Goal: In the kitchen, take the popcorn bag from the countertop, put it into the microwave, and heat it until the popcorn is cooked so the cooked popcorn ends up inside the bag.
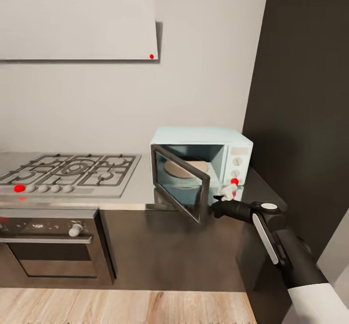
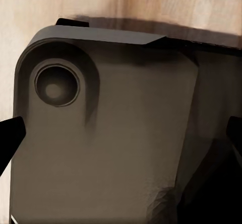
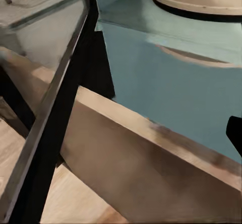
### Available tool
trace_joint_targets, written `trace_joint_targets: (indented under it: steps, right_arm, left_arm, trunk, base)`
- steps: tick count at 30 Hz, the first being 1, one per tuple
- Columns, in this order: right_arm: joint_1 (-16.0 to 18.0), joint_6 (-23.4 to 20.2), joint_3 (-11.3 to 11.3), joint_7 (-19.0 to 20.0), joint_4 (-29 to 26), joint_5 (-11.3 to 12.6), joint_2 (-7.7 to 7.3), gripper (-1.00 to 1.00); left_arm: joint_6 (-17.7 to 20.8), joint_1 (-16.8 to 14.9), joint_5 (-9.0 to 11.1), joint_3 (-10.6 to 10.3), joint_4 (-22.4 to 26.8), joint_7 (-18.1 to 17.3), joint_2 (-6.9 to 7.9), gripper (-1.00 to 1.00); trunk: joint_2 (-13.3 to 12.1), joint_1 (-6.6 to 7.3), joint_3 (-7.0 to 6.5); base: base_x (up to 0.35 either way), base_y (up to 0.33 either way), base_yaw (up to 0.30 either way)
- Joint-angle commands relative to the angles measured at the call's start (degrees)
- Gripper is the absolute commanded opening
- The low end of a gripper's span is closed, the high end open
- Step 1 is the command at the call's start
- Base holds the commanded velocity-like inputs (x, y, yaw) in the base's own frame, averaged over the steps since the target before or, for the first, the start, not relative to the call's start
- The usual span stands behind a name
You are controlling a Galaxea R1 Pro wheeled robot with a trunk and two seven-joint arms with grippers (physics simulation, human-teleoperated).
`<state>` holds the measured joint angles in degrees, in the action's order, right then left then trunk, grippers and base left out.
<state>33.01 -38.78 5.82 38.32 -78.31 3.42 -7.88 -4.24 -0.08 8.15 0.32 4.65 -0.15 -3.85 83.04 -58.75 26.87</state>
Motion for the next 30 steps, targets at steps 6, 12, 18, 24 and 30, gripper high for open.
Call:
trace_joint_targets:
  steps: [6,12,18,24,30]
  right_arm:
    - [0.04,-0.75,0.07,-0.26,0.10,0.87,0.59,1.00]
    - [0.04,-0.83,0.07,-0.51,0.25,1.29,0.83,1.00]
    - [0.04,-0.86,0.07,-0.53,0.26,1.24,0.79,1.00]
    - [0.04,-0.78,-0.02,-0.22,0.26,1.20,0.70,1.00]
    - [0.04,-0.77,-0.16,-0.18,0.26,1.10,0.67,1.00]
  left_arm:
    - [-0.16,-0.01,0.46,0.03,0.01,-0.03,0.06,1.00]
    - [-0.12,-0.01,0.46,0.04,0.01,-0.02,0.07,1.00]
    - [-0.11,-0.01,0.46,0.04,0.01,-0.01,0.07,1.00]
    - [-0.13,-0.01,0.46,0.05,0.01,0.00,0.07,1.00]
    - [-0.14,-0.01,0.46,0.06,0.01,-0.03,0.07,1.00]
  trunk:
    - [0.03,0.03,0.06]
    - [0.03,0.03,0.06]
    - [0.03,0.03,0.06]
    - [0.03,0.03,0.06]
    - [0.03,0.03,0.06]
  base:
    - [-0.157,0.000,0.000]
    - [-0.012,0.102,0.000]
    - [0.000,0.263,0.000]
    - [0.000,0.309,0.000]
    - [0.000,0.322,0.000]
